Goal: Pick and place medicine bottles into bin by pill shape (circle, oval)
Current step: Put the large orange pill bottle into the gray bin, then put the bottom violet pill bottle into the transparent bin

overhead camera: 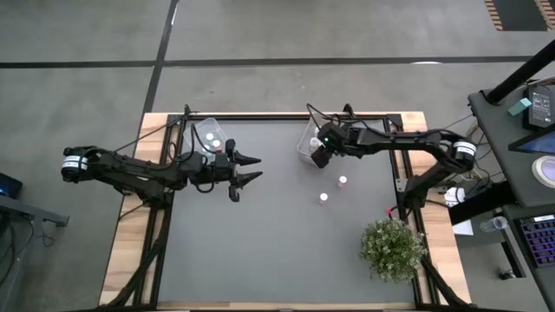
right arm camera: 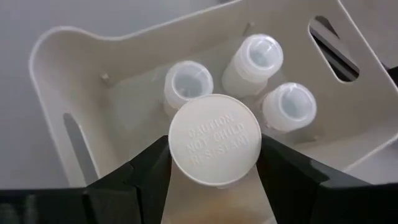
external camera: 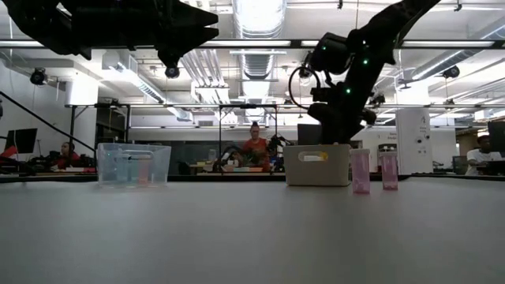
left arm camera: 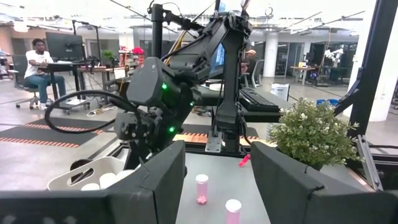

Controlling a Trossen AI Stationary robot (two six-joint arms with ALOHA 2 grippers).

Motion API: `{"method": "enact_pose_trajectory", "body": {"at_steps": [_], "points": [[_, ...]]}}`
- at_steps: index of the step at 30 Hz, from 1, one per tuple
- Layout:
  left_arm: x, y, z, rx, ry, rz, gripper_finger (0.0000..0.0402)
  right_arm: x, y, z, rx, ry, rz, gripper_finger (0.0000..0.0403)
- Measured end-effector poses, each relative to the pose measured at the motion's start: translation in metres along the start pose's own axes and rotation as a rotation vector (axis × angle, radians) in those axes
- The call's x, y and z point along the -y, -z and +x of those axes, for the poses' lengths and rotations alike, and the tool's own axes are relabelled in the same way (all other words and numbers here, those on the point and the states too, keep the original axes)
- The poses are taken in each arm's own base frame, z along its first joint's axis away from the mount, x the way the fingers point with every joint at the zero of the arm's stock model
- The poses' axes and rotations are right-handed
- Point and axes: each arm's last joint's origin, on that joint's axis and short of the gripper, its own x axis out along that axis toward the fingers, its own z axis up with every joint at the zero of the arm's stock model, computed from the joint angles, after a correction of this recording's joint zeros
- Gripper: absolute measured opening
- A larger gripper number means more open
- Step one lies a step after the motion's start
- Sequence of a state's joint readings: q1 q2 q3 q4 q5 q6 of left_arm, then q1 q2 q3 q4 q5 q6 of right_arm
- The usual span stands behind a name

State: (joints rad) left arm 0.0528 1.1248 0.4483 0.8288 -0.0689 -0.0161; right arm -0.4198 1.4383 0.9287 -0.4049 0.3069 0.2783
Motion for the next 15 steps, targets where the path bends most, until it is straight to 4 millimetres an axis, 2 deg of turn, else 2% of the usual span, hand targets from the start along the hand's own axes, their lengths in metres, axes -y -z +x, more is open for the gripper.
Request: {"method": "enact_pose_trajectory", "body": {"at_steps": [6,15], "points": [[0.0,0.0003,-0.0001,-0.001,0.0,0.001,0.0169,-0.0014,0.0002,0.0043,-0.002,0.001,0.01,0.0214],[0.0,0.0003,-0.0001,-0.001,0.0,0.0,0.0169,-0.002,0.0012,0.0072,-0.011,0.004,0.022,0.0247]]}}
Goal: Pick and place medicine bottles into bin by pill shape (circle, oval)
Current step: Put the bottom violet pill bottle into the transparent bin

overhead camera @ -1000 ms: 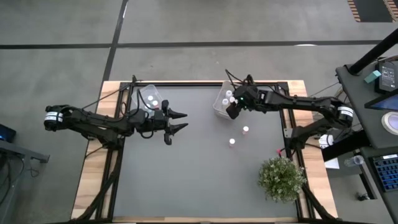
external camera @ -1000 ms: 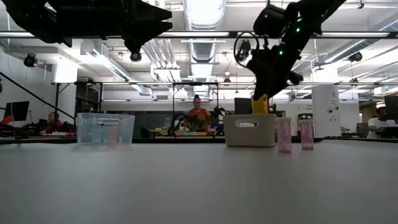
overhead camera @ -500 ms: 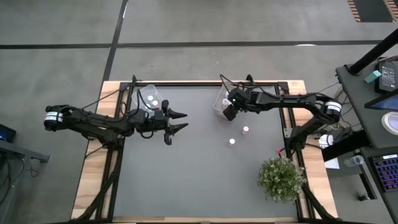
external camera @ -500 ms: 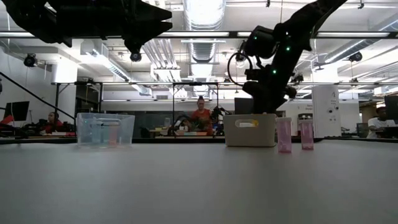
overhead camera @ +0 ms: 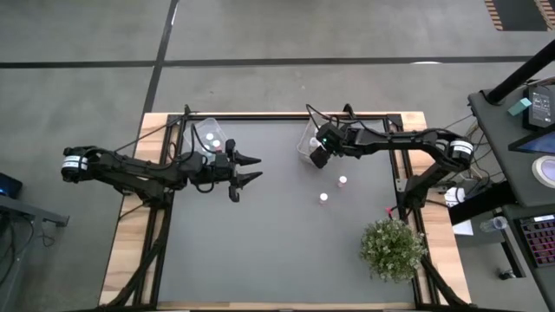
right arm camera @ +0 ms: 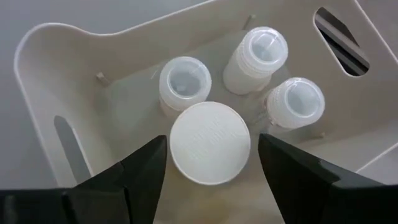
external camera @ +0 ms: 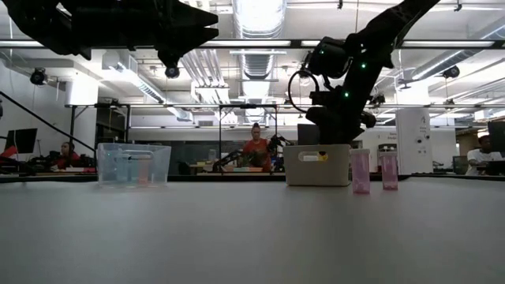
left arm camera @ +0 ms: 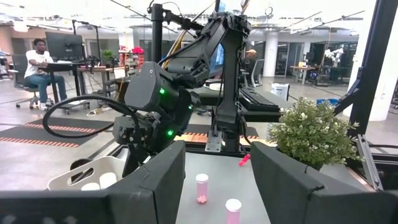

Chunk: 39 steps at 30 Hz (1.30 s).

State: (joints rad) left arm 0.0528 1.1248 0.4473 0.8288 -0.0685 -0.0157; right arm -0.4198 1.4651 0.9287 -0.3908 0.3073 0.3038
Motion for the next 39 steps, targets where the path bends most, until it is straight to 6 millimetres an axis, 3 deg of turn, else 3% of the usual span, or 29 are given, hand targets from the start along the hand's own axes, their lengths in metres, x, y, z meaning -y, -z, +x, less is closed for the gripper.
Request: {"method": "enact_pose_trajectory", "body": {"at_steps": [8,15,22,26,32,39], "points": [[0.0,0.0,0.0,0.0,0.0,-0.001,0.0169,0.005,-0.005,-0.02,0.052,-0.016,0.016,0.0246],[0.0,0.0,0.0,0.0,0.001,-0.007,0.0169,-0.001,-0.006,-0.071,0.171,-0.098,-0.008,0.0237],[0.0,0.0,0.0,-0.001,0.002,-0.048,0.0169,-0.026,0.013,-0.126,0.334,-0.257,-0.182,0.0225],[0.001,0.0,0.0,-0.001,0.004,-0.063,0.0169,-0.038,0.027,-0.148,0.455,-0.341,-0.267,0.022],[0.002,0.0,0.0,-0.002,0.015,-0.144,0.0169,-0.046,0.054,-0.159,0.675,-0.471,-0.365,0.0219],[0.007,-0.005,0.003,0.012,0.033,-0.171,0.0169,-0.037,0.078,-0.159,0.885,-0.562,-0.44,0.0219]]}}
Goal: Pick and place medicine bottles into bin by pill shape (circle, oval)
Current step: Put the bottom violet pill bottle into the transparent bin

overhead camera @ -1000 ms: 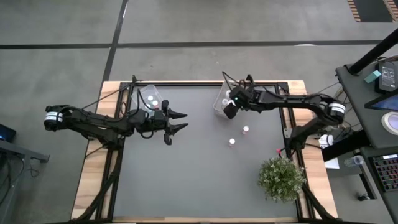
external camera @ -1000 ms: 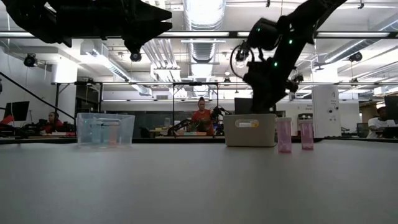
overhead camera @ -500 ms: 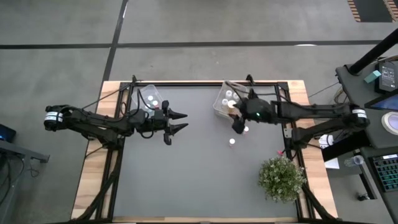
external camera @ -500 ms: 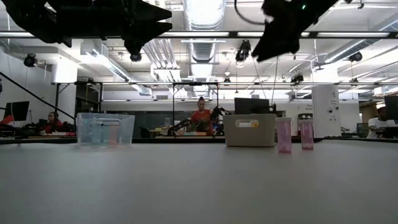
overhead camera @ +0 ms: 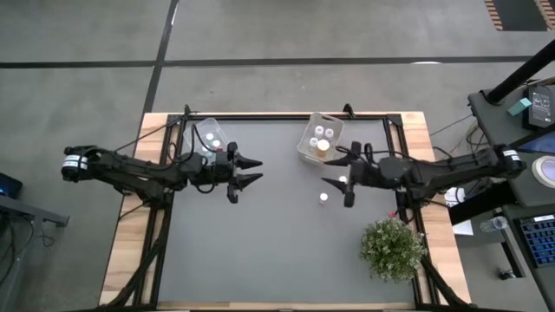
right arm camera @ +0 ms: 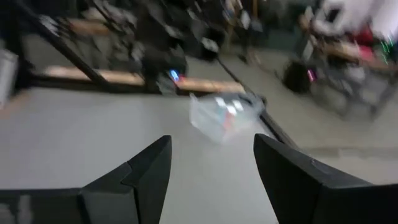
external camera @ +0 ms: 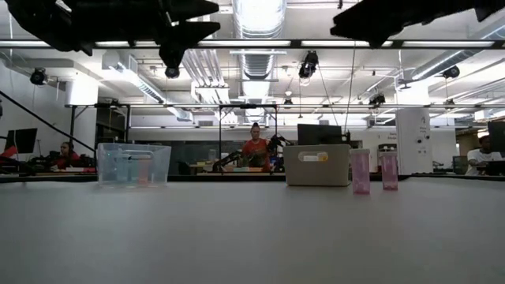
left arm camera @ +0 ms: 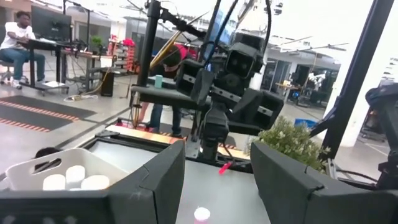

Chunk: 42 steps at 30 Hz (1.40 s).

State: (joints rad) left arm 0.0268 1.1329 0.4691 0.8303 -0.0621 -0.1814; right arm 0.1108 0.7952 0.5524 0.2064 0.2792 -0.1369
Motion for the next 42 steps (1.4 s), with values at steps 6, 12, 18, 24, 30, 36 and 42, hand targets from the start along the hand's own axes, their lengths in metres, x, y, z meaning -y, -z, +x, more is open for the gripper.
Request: {"method": "enact_pose_trajectory", "body": {"at_steps": [6,12,18,24,30,36,42], "points": [[0.004,-0.001,0.02,-0.014,0.008,-0.001,0.0169,0.002,0.008,-0.02,0.184,-0.06,-0.078,0.0219],[0.007,0.004,0.053,-0.052,0.007,0.002,0.0169,0.009,0.005,-0.043,0.275,-0.042,-0.111,0.0219],[0.009,0.009,0.086,-0.2,-0.017,0.015,0.0169,0.015,0.0,-0.065,0.373,-0.051,-0.127,0.0219],[0.01,0.013,0.111,-0.445,-0.059,0.032,0.0169,0.018,0.002,-0.079,0.44,-0.043,-0.146,0.0219],[0.011,0.016,0.123,-0.627,-0.09,0.044,0.0169,0.022,0.0,-0.091,0.5,-0.028,-0.129,0.0219],[0.012,0.019,0.138,-0.639,-0.092,0.043,0.0169,0.023,-0.001,-0.094,0.509,-0.025,-0.128,0.0219],[0.017,0.032,0.166,-0.659,-0.08,0.055,0.0169,0.023,-0.001,-0.095,0.51,-0.011,-0.141,0.0219]]}}
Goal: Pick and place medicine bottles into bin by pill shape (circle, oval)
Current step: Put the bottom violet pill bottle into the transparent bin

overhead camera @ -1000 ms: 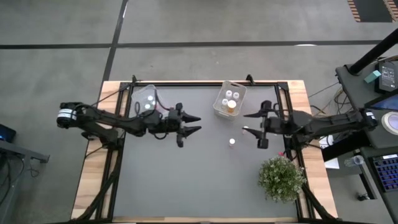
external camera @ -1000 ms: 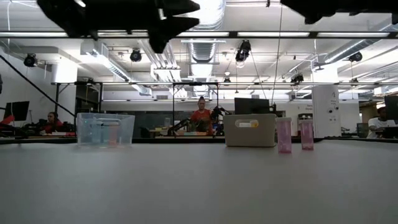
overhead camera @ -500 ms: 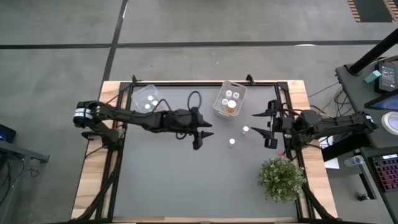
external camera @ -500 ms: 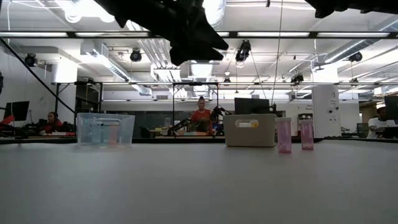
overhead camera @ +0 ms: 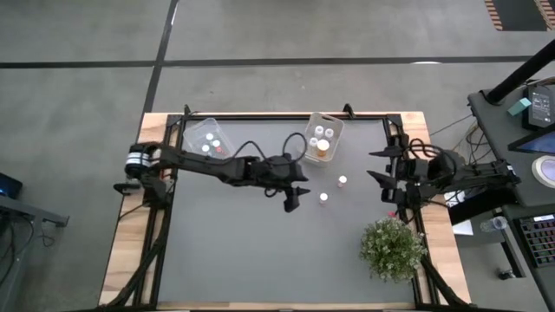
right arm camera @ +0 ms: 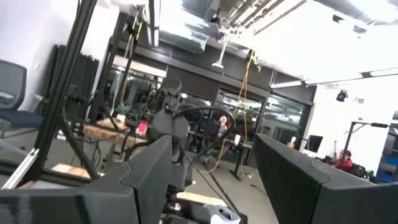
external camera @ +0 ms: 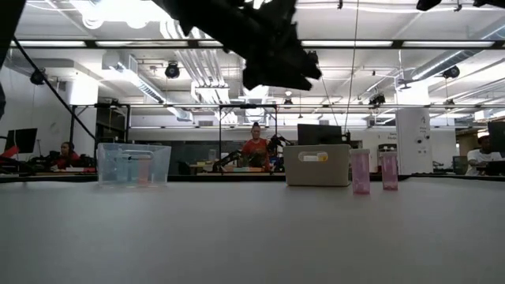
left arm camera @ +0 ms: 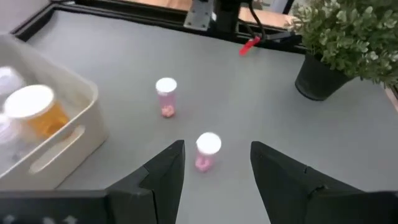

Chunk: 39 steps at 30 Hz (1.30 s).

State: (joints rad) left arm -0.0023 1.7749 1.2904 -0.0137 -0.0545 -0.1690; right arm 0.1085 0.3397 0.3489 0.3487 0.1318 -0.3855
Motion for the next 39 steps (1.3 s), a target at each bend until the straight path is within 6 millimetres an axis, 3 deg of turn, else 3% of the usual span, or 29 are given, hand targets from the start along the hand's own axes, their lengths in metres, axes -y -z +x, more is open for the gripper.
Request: {"method": "enact_pose_trajectory", "body": {"at_steps": [7,16,25,34,39], "points": [[0.012,-0.011,0.04,-0.013,0.022,0.091,0.0169,0.0,0.0,0.0,-0.004,-0.001,-0.001,0.0219],[0.019,0.0,0.087,-0.041,0.017,0.198,0.0169,0.0,0.001,0.0,-0.008,-0.001,-0.001,0.0219],[0.019,0.013,0.096,-0.095,-0.011,0.265,0.0172,-0.001,0.002,0.0,-0.019,-0.006,-0.012,0.0219],[0.018,0.018,0.099,-0.108,-0.014,0.272,0.0245,-0.001,0.002,0.0,-0.025,-0.008,-0.015,0.0219],[0.016,0.028,0.107,-0.133,-0.017,0.273,0.0255,-0.001,0.003,0.0,-0.026,-0.009,-0.015,0.0219]]}}
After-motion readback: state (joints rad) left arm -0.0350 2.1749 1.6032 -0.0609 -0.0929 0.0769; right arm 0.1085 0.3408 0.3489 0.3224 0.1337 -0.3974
